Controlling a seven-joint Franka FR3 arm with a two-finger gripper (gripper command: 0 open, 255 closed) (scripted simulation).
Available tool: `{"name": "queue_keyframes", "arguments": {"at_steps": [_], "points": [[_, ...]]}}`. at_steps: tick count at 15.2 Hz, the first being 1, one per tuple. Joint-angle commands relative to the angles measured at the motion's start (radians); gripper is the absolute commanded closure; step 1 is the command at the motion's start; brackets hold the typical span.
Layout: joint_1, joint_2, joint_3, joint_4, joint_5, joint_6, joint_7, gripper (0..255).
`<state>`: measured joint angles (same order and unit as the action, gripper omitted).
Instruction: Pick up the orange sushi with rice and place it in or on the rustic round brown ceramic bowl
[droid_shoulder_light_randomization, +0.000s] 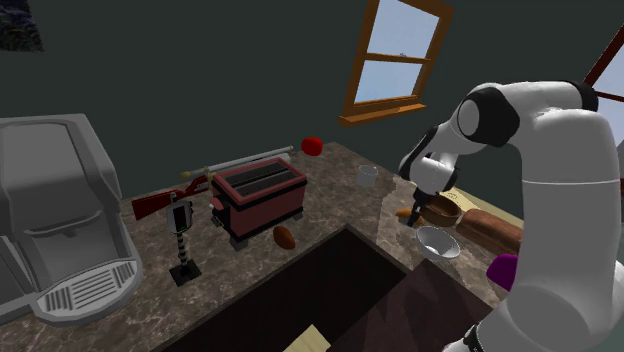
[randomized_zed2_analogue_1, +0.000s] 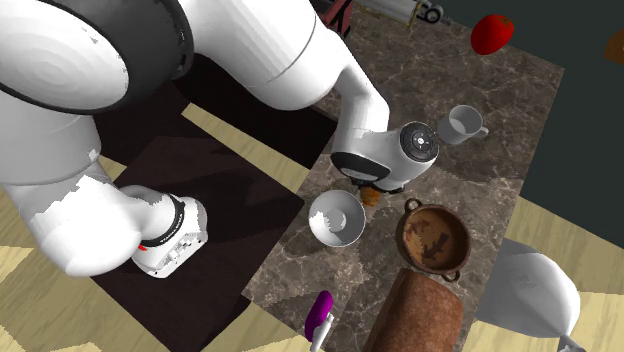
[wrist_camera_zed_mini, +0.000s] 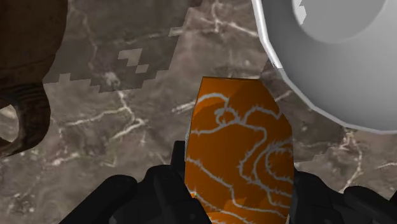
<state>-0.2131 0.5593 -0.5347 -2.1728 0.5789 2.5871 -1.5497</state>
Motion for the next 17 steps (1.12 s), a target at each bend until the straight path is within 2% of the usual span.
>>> {"name": "queue_keyframes", "arguments": {"at_steps": [1,17], "points": [[0.015,-0.024,-0.02,-0.006,-0.021,-0.017,0.015,255],[0.128,-0.214,-0.166,-0.028,-0.209,-0.157,0.144,255]]}}
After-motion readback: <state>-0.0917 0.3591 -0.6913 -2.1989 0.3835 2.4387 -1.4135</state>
